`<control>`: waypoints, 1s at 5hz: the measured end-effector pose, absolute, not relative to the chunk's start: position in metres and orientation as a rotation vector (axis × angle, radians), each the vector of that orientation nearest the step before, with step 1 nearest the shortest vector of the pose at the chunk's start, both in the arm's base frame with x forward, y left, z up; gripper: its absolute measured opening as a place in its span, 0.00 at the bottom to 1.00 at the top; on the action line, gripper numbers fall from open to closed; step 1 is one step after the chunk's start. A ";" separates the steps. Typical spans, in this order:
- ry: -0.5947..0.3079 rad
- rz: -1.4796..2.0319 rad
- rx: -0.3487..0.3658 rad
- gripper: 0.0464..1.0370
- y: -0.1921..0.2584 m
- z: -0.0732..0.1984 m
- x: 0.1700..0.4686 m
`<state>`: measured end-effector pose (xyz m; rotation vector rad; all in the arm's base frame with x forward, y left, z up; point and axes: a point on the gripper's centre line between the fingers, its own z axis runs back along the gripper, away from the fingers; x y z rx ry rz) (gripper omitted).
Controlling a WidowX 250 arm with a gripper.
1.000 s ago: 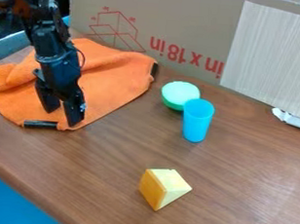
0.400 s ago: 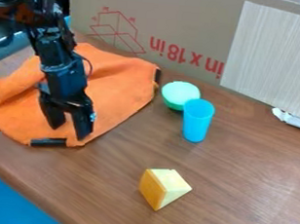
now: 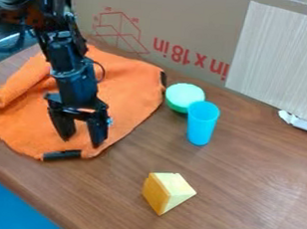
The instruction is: Pull the bottom right corner of the cloth next to the cheese
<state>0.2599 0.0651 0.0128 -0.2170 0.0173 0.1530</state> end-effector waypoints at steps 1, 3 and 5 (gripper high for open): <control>0.031 0.171 -0.255 0.96 0.043 0.014 0.264; 0.036 0.182 -0.299 0.96 0.012 0.017 0.273; 0.041 0.129 -0.317 0.96 -0.013 0.018 0.280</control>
